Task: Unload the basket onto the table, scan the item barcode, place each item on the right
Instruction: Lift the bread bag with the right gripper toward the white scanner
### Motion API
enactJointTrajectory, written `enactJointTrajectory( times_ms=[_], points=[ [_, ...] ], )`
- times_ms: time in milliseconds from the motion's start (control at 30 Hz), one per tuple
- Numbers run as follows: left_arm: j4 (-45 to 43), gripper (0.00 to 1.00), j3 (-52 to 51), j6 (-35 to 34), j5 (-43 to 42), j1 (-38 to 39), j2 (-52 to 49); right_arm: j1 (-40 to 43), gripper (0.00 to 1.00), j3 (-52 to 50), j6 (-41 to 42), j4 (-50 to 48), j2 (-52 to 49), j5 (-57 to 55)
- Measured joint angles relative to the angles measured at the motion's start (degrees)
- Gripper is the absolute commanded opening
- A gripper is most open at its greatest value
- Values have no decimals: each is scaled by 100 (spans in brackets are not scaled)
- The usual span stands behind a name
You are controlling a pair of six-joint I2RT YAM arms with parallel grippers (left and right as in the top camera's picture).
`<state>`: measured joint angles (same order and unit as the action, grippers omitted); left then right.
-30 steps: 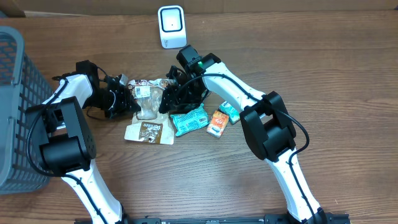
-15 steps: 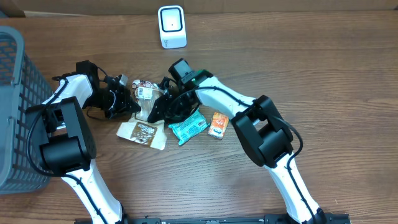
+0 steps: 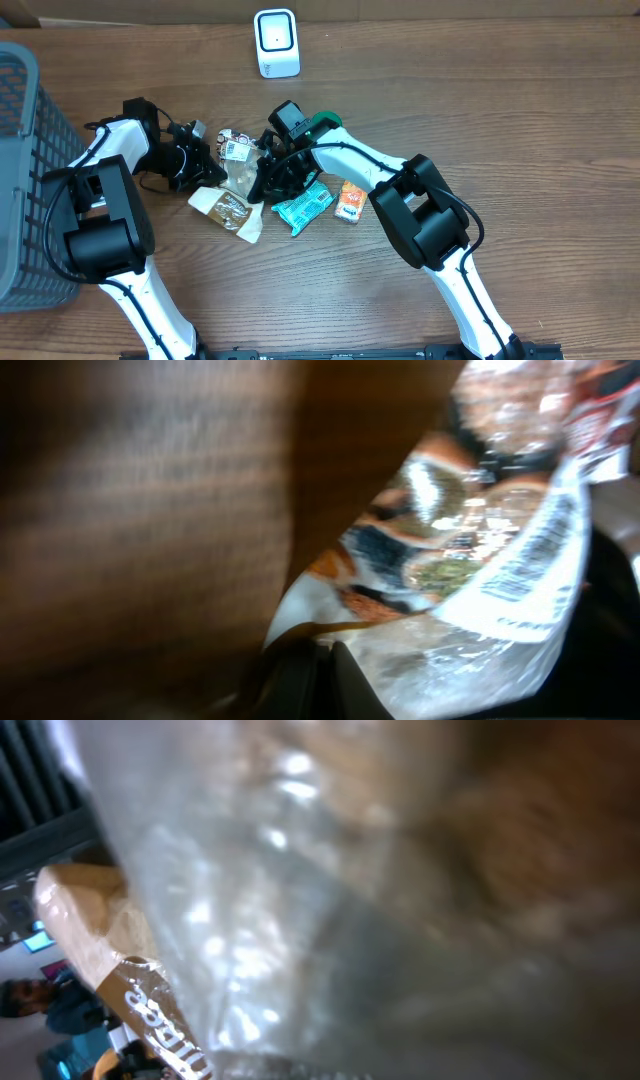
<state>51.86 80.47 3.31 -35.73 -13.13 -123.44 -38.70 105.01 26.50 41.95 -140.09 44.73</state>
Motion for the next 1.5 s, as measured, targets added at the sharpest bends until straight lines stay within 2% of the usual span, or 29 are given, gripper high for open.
enactJointTrajectory(
  times_ms=[133,233,400,733,933,1000,1100,1200,1233,1267,1500],
  points=[
    [776,4,470,9,278,-98,-122,120,4,219,-584,920,107,-468],
    [1414,4,1217,22,332,-232,-175,166,4,310,-1134,1399,345,-833],
    [1784,4,2409,22,341,-361,-57,190,4,345,-2103,1790,1204,-1182],
    [1954,5,2597,22,715,-348,55,304,4,461,-3458,2754,3198,-1639],
    [1974,31,2597,76,1073,-348,55,638,4,474,-3727,3228,3849,-2000],
    [1976,43,2597,92,1106,-348,55,756,4,479,-3759,3418,3921,-2037],
    [1976,54,2597,107,1158,-348,55,942,4,481,-3794,3624,3943,-1996],
    [1976,70,2597,109,1185,-348,55,1126,4,481,-3860,3790,3943,-1853],
    [1974,89,2597,127,1198,-348,55,1165,4,481,-3880,3827,3943,-1814],
    [1974,100,2597,109,1200,-348,55,1187,4,481,-3888,3862,3943,-1788],
    [1961,100,2597,129,1222,-348,55,1198,4,481,-3945,3908,3943,-1644]
  ],
)
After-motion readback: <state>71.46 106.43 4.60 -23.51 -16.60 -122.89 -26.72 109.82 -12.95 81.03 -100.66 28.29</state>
